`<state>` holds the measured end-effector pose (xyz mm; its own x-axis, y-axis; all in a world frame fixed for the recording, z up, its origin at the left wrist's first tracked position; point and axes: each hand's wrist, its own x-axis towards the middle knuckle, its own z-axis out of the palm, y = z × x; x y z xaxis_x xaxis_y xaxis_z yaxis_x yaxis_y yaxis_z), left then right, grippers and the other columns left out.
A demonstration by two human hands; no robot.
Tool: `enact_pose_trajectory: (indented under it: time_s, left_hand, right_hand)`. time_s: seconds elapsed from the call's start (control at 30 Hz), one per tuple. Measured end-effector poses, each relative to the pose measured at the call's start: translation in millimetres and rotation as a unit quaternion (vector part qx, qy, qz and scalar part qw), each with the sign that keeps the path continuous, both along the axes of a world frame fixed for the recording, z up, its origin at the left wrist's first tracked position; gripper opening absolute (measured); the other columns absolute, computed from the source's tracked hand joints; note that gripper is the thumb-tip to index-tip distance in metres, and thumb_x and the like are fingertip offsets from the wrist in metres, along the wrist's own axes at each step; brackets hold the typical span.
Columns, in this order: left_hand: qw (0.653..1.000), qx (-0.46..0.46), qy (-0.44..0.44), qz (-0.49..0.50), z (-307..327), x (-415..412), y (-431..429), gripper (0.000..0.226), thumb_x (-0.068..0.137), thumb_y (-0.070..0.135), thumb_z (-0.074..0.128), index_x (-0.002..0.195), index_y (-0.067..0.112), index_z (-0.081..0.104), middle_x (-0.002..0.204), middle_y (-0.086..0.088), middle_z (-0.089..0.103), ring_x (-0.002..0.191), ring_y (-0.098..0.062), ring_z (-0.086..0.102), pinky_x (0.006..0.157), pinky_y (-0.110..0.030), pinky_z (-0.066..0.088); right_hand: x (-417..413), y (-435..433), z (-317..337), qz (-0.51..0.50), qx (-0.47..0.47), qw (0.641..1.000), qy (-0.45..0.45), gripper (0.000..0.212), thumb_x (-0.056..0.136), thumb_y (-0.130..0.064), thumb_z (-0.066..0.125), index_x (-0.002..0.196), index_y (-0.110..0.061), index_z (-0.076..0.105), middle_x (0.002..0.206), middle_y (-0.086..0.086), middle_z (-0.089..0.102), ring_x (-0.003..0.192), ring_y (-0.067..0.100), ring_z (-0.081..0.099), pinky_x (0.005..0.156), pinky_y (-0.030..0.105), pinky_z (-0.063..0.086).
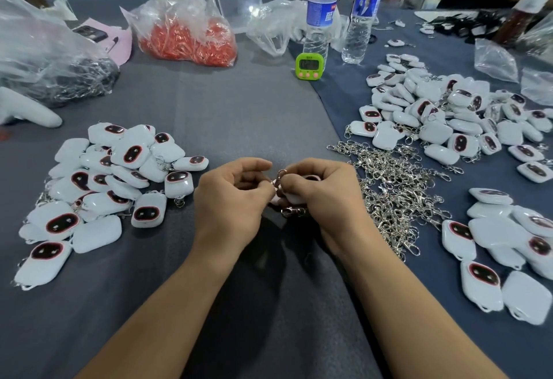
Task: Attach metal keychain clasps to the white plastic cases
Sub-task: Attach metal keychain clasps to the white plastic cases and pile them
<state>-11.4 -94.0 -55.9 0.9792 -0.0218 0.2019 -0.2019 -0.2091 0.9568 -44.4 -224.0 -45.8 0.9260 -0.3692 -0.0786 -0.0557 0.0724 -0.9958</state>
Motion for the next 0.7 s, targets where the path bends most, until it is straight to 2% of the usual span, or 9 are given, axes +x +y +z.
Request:
enact_pose_trajectory:
  time_s: [0.03, 0.1, 0.17, 0.23, 0.3, 0.43, 0.47, 0.57, 0.7]
  left_hand:
    - [1.000, -0.016, -0.006, 0.002, 1, 1, 0, 0.034, 0.078, -0.001, 0.071, 0.087, 0.031, 0.076, 0.073, 0.012, 0.074, 0.064, 0.000, 0.068, 0.061, -0.008, 0.049]
    - [0.999, -0.038, -0.022, 0.010, 2, 2, 1, 0.036, 0.081, -0.003, 0.068, 0.089, 0.031, 0.075, 0.075, 0.011, 0.073, 0.065, 0.000, 0.066, 0.063, -0.008, 0.048]
    - [0.998, -0.025, -0.046, 0.019, 2, 2, 2, 0.035, 0.084, -0.003, 0.067, 0.090, 0.031, 0.075, 0.078, 0.012, 0.073, 0.070, -0.001, 0.067, 0.067, -0.008, 0.048]
    - [0.996, 0.037, -0.082, 0.024, 2, 1, 4, 0.030, 0.086, 0.003, 0.070, 0.090, 0.033, 0.075, 0.080, 0.015, 0.072, 0.080, -0.002, 0.067, 0.072, -0.007, 0.046]
    - [0.987, 0.104, -0.119, 0.026, 4, -3, 4, 0.026, 0.086, 0.012, 0.075, 0.090, 0.037, 0.075, 0.085, 0.019, 0.071, 0.088, -0.001, 0.066, 0.081, -0.012, 0.047]
    - [0.978, 0.134, -0.155, 0.035, 5, -8, 2, 0.021, 0.086, 0.016, 0.077, 0.092, 0.036, 0.076, 0.086, 0.021, 0.071, 0.093, -0.012, 0.068, 0.088, -0.038, 0.054]
    - [0.979, 0.127, -0.156, 0.034, 5, -8, 3, 0.022, 0.086, 0.015, 0.078, 0.092, 0.036, 0.076, 0.086, 0.021, 0.072, 0.092, -0.011, 0.069, 0.087, -0.035, 0.055]
    - [0.986, 0.085, -0.140, 0.010, 5, -7, 4, 0.025, 0.084, 0.010, 0.079, 0.091, 0.033, 0.076, 0.083, 0.025, 0.072, 0.085, 0.004, 0.070, 0.078, -0.010, 0.051]
    - [0.994, 0.060, -0.087, -0.011, 1, -4, 5, 0.021, 0.085, 0.017, 0.080, 0.092, 0.037, 0.078, 0.084, 0.024, 0.075, 0.082, 0.006, 0.071, 0.074, -0.010, 0.053]
  right_hand:
    - [0, 0, 2, -0.009, 0.010, 1.000, 0.007, 0.011, 0.068, -0.004, 0.070, 0.069, -0.012, 0.077, 0.070, 0.019, 0.072, 0.059, 0.030, 0.070, 0.064, 0.049, 0.061]
    - [1, -3, 1, -0.044, -0.080, 0.996, 0.015, 0.015, 0.067, -0.006, 0.068, 0.070, -0.016, 0.078, 0.069, 0.011, 0.074, 0.065, 0.031, 0.071, 0.067, 0.047, 0.062]
    - [-1, -4, 0, -0.098, -0.237, 0.966, -0.009, 0.018, 0.073, -0.007, 0.069, 0.072, -0.023, 0.077, 0.066, -0.008, 0.071, 0.063, 0.010, 0.065, 0.066, 0.029, 0.054]
    - [-3, -1, 1, -0.140, -0.300, 0.942, -0.061, 0.017, 0.078, -0.011, 0.071, 0.076, -0.026, 0.077, 0.066, -0.017, 0.066, 0.063, 0.001, 0.059, 0.064, 0.015, 0.042]
    - [-4, 1, 1, -0.116, -0.296, 0.945, -0.080, 0.011, 0.081, -0.015, 0.076, 0.078, -0.026, 0.078, 0.065, -0.017, 0.066, 0.062, 0.000, 0.059, 0.061, 0.012, 0.040]
    - [-6, 3, -1, -0.027, -0.290, 0.955, -0.061, 0.008, 0.081, -0.018, 0.080, 0.075, -0.022, 0.080, 0.054, -0.019, 0.063, 0.049, -0.001, 0.054, 0.049, 0.011, 0.037]
    - [-6, 3, -1, -0.022, -0.286, 0.956, -0.063, 0.008, 0.081, -0.018, 0.080, 0.074, -0.022, 0.080, 0.051, -0.020, 0.061, 0.047, -0.001, 0.053, 0.047, 0.011, 0.035]
    - [-5, 4, -3, -0.029, -0.267, 0.961, -0.063, 0.011, 0.080, -0.017, 0.080, 0.071, -0.022, 0.079, 0.048, -0.019, 0.059, 0.043, 0.000, 0.051, 0.045, 0.010, 0.032]
    - [0, 5, -4, -0.049, -0.209, 0.975, -0.050, 0.011, 0.078, -0.015, 0.075, 0.069, -0.020, 0.078, 0.051, -0.011, 0.063, 0.047, 0.001, 0.053, 0.051, 0.018, 0.040]
